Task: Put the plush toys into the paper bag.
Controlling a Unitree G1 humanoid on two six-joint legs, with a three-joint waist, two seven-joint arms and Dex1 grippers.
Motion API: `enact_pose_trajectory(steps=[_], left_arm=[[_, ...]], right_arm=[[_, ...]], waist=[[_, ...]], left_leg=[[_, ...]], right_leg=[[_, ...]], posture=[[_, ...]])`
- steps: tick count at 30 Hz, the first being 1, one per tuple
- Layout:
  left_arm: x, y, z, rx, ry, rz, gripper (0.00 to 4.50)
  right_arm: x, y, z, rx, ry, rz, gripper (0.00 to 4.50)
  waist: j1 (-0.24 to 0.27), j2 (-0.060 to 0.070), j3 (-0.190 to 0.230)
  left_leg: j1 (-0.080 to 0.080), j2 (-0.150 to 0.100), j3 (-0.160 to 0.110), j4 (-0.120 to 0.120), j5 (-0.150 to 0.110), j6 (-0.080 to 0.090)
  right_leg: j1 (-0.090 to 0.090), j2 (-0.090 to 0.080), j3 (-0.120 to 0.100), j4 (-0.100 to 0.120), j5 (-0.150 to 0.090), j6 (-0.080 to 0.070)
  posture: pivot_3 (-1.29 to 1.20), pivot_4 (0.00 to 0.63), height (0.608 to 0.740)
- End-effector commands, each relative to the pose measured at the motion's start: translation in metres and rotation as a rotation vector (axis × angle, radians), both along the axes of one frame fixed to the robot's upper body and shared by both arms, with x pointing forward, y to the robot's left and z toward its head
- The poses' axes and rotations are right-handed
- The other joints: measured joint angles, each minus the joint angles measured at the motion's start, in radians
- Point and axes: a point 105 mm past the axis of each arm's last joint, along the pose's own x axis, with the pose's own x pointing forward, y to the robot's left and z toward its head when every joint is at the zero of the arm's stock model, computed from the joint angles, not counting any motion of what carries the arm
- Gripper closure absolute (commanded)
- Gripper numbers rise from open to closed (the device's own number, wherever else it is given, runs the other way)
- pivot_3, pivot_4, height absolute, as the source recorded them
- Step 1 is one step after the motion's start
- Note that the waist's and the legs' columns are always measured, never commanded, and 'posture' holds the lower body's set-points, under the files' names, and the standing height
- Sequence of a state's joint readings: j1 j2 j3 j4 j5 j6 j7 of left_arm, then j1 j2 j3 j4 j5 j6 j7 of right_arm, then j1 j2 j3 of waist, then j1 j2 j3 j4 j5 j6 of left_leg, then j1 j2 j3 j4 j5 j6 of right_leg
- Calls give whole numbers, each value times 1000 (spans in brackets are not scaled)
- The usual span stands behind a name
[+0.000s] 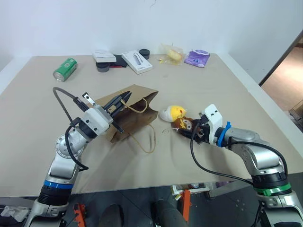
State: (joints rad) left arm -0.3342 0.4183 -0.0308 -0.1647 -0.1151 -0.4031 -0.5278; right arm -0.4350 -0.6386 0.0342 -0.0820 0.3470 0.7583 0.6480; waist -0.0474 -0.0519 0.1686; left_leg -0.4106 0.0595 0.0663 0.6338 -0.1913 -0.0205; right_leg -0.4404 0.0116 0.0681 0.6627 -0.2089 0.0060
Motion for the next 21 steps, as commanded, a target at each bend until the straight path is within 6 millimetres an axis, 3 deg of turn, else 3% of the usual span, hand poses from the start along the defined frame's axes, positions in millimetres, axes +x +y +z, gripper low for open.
enact_pose_trajectory(steps=[1,2,6,10,13,16,21], left_arm=[[-4,-1,11,-4,-60,-11,4500],[-4,-1,11,-4,-60,-11,4500],[-4,-2,11,-6,-60,-14,4500],[-4,-2,12,-7,-60,-15,4500],[-3,-3,12,-7,-59,-15,4500],[-3,-3,12,-9,-60,-14,4500],[-2,-5,13,-13,-62,-17,4500]], right_arm=[[0,-11,3,-2,-7,-34,2531],[-1,-14,5,3,-9,-36,2720],[-12,-23,27,82,-76,14,4264],[-37,-23,84,294,-183,160,4495],[-63,13,112,415,-195,375,4495],[-80,55,119,472,-164,539,4495],[-49,107,92,433,-102,489,4495]], waist=[[1,0,0],[1,0,0],[4,0,0],[3,1,1],[-5,1,1],[-5,1,1],[-3,1,1]], left_leg=[[0,0,0,0,0,0],[0,0,0,0,0,0],[0,-1,0,0,0,0],[-1,-1,0,0,0,0],[-1,0,0,0,0,0],[2,2,-3,-2,-1,0],[2,2,-5,-3,-1,0]], right_leg=[[0,0,0,0,0,0],[0,0,0,0,0,0],[0,-1,0,0,0,1],[0,-1,1,-1,0,2],[-1,0,1,-1,2,5],[0,3,0,-1,2,4],[0,5,0,-1,0,0]], posture=[[0,150,740],[0,150,740],[0,150,740],[0,150,740],[0,150,740],[0,150,740],[0,150,740]])
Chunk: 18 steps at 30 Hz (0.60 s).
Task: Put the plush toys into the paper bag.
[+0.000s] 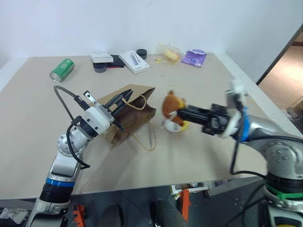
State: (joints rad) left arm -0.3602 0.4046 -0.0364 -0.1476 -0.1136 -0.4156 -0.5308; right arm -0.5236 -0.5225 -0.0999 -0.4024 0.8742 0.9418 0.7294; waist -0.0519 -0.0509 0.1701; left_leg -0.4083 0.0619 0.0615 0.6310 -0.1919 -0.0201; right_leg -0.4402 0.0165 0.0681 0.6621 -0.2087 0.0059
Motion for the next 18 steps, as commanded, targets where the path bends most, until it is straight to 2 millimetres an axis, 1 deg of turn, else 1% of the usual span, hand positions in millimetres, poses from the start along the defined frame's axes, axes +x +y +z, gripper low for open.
enact_pose_trajectory(steps=[1,3,7,10,12,15,18], left_arm=[[-3,-2,10,-5,-46,-3,4500],[-4,-2,11,-9,-50,-1,4500],[-4,-1,12,-13,-55,4,4500],[-5,-2,13,-16,-57,4,4500],[-5,-3,13,-17,-57,4,4500],[-5,-3,13,-21,-60,10,4500],[-5,-2,14,-24,-63,16,4500]], right_arm=[[21,30,-11,-42,-3,-51,4495],[31,50,-21,-64,11,-59,4495],[51,71,-38,-104,22,-103,4495],[67,85,-38,-99,17,-143,4495],[73,95,-37,-90,8,-149,4495],[86,103,-39,-102,-7,-207,4495],[106,100,-40,-124,-31,-341,4495]], waist=[[2,0,0],[0,0,0],[4,0,0],[5,0,0],[5,0,0],[5,0,0],[5,0,0]], left_leg=[[0,0,1,0,0,0],[-1,-1,3,1,0,0],[-4,-2,3,0,0,0],[-7,-3,2,1,0,0],[-7,-3,2,1,0,0],[-7,-2,1,1,0,0],[-7,-2,1,1,0,0]], right_leg=[[0,-1,1,0,0,0],[-1,-2,2,0,0,1],[-3,-2,2,0,1,4],[-4,-3,0,-1,1,4],[-4,-3,0,-1,1,5],[-4,-3,0,-1,1,5],[-4,-3,-1,-1,1,4]], posture=[[0,150,740],[0,150,740],[0,150,740],[0,150,740],[0,150,740],[0,150,740],[0,150,740]])
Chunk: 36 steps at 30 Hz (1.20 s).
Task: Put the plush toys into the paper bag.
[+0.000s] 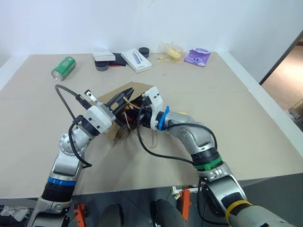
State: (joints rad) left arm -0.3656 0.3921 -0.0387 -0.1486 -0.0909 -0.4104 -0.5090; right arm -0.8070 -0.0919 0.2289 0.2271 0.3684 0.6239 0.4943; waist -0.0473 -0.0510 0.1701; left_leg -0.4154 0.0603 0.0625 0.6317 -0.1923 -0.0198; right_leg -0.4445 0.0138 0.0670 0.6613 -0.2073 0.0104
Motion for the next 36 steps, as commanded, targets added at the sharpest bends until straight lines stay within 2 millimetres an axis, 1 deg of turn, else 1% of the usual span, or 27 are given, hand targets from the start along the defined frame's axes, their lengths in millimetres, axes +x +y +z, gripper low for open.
enact_pose_trajectory(steps=[1,2,4,6,7,8,11,12,13,14,16,18,19,20,21,22,23,25,26,27,29,33,35,36], left_arm=[[-7,0,13,-16,-56,2,4500],[-7,0,13,-17,-56,4,4500],[-7,0,12,-17,-55,6,4500],[-8,0,12,-19,-54,8,4500],[-7,0,12,-19,-53,8,4500],[-8,0,12,-20,-52,9,4500],[-6,1,13,-21,-50,12,4500],[-5,1,13,-22,-48,13,4500],[-5,1,13,-21,-47,14,4500],[-4,1,13,-21,-47,14,4500],[-4,1,13,-22,-44,14,4500],[-3,1,13,-23,-42,13,4500],[-3,1,13,-23,-42,12,4500],[-2,1,13,-23,-40,12,4500],[-2,1,13,-23,-40,12,4500],[-1,1,13,-24,-38,12,4500],[-1,1,13,-25,-36,11,4500],[-1,-1,12,-25,-32,0,4500],[0,-2,12,-25,-31,-5,4500],[0,-2,12,-24,-31,-10,4500],[1,-3,12,-23,-31,-13,4500],[3,-4,13,-21,-34,-17,4500],[3,-4,13,-21,-36,-19,4500],[3,-4,13,-20,-37,-20,4500]], right_arm=[[25,-11,16,-1,-88,-168,4495],[30,-16,16,-3,-92,-209,4495],[32,-19,15,-3,-97,-225,4495],[29,-20,14,5,-94,-209,3497],[25,-19,16,19,-99,-182,3290],[22,-18,17,29,-102,-163,2928],[3,-20,30,64,-147,-69,1703],[-6,-21,33,64,-162,-26,1108],[-14,-24,35,64,-168,9,843],[-20,-26,36,61,-173,36,396],[-35,-35,38,48,-183,97,107],[-48,-47,40,30,-190,150,107],[-50,-59,44,29,-194,137,107],[-43,-81,47,20,-193,68,107],[-39,-97,50,13,-192,17,107],[-32,-116,49,-21,-188,-59,107],[-25,-134,44,-56,-168,-134,107],[-12,-162,31,-116,-110,-265,107],[-10,-170,24,-142,-79,-297,107],[-8,-175,16,-169,-49,-316,107],[-9,-176,7,-185,-3,-321,107],[-19,-164,-12,-178,100,-254,107],[-19,-164,-18,-192,122,-263,107],[-18,-164,-21,-199,132,-269,334]], waist=[[0,0,0],[0,0,0],[0,0,0],[0,0,0],[0,0,0],[0,0,0],[0,0,0],[0,0,0],[0,0,0],[0,0,0],[0,0,0],[0,0,0],[1,0,0],[1,0,0],[1,0,0],[1,0,0],[2,0,0],[2,0,0],[1,0,0],[-1,0,0],[-3,0,0],[-3,1,0],[-2,1,0],[-2,1,0]], left_leg=[[0,0,0,0,0,0],[0,0,0,0,0,0],[-1,-1,0,0,0,0],[-1,-1,0,0,0,0],[-1,-1,0,0,0,0],[-1,-1,0,0,0,0],[-1,0,0,0,0,1],[-2,0,-1,0,0,1],[-2,0,-1,0,0,1],[-2,0,-1,0,0,1],[-2,0,-1,0,0,1],[-2,0,-2,0,0,1],[-2,-1,-2,0,0,1],[-2,-1,-2,0,0,1],[-2,-1,-2,0,0,1],[-2,-2,-2,1,0,1],[-2,-2,-2,1,0,1],[-2,-2,-2,2,0,1],[-1,-2,-1,2,0,1],[-1,-2,-1,2,0,1],[0,-2,0,1,0,1],[1,-1,-1,-1,0,1],[1,-1,-1,-2,0,1],[1,-1,-1,-2,0,1]], right_leg=[[0,0,0,0,0,0],[0,0,0,0,0,0],[0,-1,0,0,0,0],[0,-1,0,0,0,0],[0,-1,0,-1,0,0],[0,-1,0,-1,0,0],[0,-1,-1,-1,0,0],[0,-1,-1,-1,0,0],[0,-1,-1,-1,0,0],[0,-1,-1,-1,0,0],[0,-1,-2,-1,0,0],[0,-1,-2,-1,0,0],[0,-1,-2,-1,0,0],[0,-1,-2,-1,0,0],[0,-1,-2,-1,0,0],[0,-2,-2,-1,0,0],[1,-2,-2,-1,0,0],[1,-2,-2,-1,0,0],[1,-2,-1,-2,0,0],[2,-2,-1,-2,0,0],[2,-1,1,-2,0,0],[1,1,1,-2,0,0],[1,0,0,-2,0,0],[1,0,0,-2,0,0]], posture=[[0,150,740],[0,150,740],[0,150,740],[0,150,740],[0,150,740],[0,150,740],[0,150,740],[0,150,740],[0,150,740],[0,150,740],[0,150,740],[0,150,740],[0,150,740],[0,150,740],[0,150,740],[0,150,740],[0,150,740],[0,150,740],[0,150,740],[0,150,740],[0,150,740],[0,150,740],[0,150,740],[0,150,740]])
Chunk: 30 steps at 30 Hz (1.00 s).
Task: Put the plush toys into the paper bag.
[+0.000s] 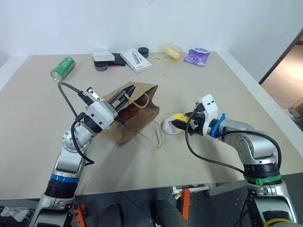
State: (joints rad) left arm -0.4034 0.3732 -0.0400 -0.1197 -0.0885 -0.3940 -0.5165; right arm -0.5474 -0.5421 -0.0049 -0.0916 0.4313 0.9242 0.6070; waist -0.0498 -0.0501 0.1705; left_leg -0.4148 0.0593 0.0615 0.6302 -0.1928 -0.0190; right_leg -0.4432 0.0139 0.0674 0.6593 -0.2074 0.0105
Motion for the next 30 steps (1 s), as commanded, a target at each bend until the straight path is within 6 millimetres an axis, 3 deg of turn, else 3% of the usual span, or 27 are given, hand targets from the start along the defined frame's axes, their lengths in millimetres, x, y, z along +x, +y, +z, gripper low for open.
enact_pose_trajectory(steps=[1,3,4,7,10,11,13,15,18,22,27,30], left_arm=[[-3,-1,10,-11,-47,-14,4500],[-4,-1,10,-10,-48,-14,4500],[-4,-1,10,-10,-49,-14,4500],[-5,-1,9,-6,-50,-10,4500],[-5,0,9,-8,-50,-6,4500],[-5,0,9,-9,-49,-4,4500],[-5,1,9,-10,-48,-2,4500],[-4,1,9,-12,-47,-1,4500],[-3,2,10,-25,-43,3,4500],[-2,1,11,-32,-44,4,4500],[-1,3,14,-39,-51,16,4500],[-2,4,14,-38,-54,25,4500]], right_arm=[[-1,1,-1,-9,8,-6,651],[0,-1,-3,-14,13,-13,1630],[1,-2,-3,-16,9,-19,1793],[3,-4,8,8,-37,-17,3009],[5,0,39,116,-140,3,4332],[-1,10,61,216,-202,59,4493],[-15,27,94,367,-269,168,4493],[-22,49,103,411,-270,240,4493],[-21,90,88,397,-190,287,4493],[-6,127,64,367,-96,252,4493],[2,160,47,316,-65,258,4493],[5,167,45,314,-65,261,4493]], waist=[[1,0,0],[2,0,0],[2,0,0],[2,0,0],[2,0,0],[2,0,0],[0,1,0],[2,1,0],[0,1,0],[0,1,0],[3,1,0],[3,1,0]], left_leg=[[0,0,0,0,0,0],[-1,-1,1,1,0,0],[-1,-1,1,1,0,0],[-1,-1,1,2,0,0],[-2,-1,1,2,0,0],[-2,-1,1,2,0,0],[-3,-1,1,2,0,0],[-3,0,0,2,-1,1],[-3,1,-1,2,-1,1],[-3,2,-1,2,-1,1],[-6,1,-1,3,-1,1],[-8,1,-1,3,-1,1]], right_leg=[[0,-1,0,0,0,0],[0,-2,0,-1,1,2],[0,-2,0,-1,1,2],[1,-2,1,-3,2,3],[1,-2,1,-4,2,3],[0,-1,1,-4,2,3],[0,-1,1,-4,2,3],[0,0,0,-4,2,3],[0,0,-1,-4,2,3],[0,0,-2,-4,3,2],[-1,-1,-2,-6,3,2],[-1,-1,-3,-8,4,3]], posture=[[0,150,740],[0,150,740],[0,150,740],[0,150,740],[0,150,740],[0,150,740],[0,150,740],[0,150,740],[0,150,740],[0,150,740],[0,150,740],[0,150,740]])
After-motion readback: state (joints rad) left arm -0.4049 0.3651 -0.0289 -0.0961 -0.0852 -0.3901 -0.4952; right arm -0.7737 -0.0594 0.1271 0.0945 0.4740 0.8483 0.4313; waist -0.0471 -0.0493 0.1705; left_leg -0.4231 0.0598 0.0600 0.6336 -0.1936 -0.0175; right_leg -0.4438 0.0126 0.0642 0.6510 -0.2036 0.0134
